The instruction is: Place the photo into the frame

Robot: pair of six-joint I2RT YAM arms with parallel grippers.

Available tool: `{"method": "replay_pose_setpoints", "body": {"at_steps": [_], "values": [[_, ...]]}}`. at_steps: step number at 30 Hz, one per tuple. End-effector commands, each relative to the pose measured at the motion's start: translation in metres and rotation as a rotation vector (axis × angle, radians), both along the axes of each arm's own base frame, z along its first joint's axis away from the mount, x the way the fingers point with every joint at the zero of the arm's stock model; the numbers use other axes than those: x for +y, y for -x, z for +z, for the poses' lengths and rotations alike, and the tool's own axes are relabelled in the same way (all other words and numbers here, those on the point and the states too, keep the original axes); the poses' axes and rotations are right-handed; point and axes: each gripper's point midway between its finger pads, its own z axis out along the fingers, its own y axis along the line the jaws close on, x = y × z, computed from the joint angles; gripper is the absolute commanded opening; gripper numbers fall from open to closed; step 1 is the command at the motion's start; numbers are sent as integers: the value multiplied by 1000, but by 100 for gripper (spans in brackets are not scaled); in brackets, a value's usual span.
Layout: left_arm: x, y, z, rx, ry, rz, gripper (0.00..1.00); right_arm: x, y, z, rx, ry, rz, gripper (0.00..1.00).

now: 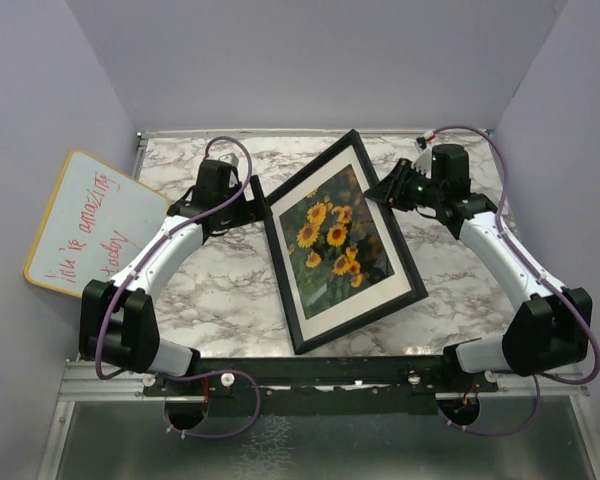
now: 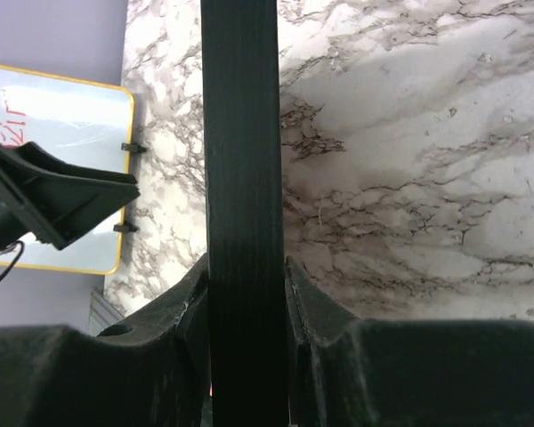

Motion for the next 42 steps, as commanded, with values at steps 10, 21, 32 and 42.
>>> {"method": "replay_pose_setpoints", "body": {"at_steps": [10,21,32,42], "values": [[25,-27,-56,124,-70,67,99,2,-53,-24,-104,-93,323,29],[28,-94,-52,79,-89,31,99,-3,-89,-69,-26,-134,471,28],[26,-157,-73,57,-159,-71,99,-24,-112,-114,38,-142,521,46],[10,-192,-94,23,-144,-164,99,-69,-154,-136,57,77,274,70]]}}
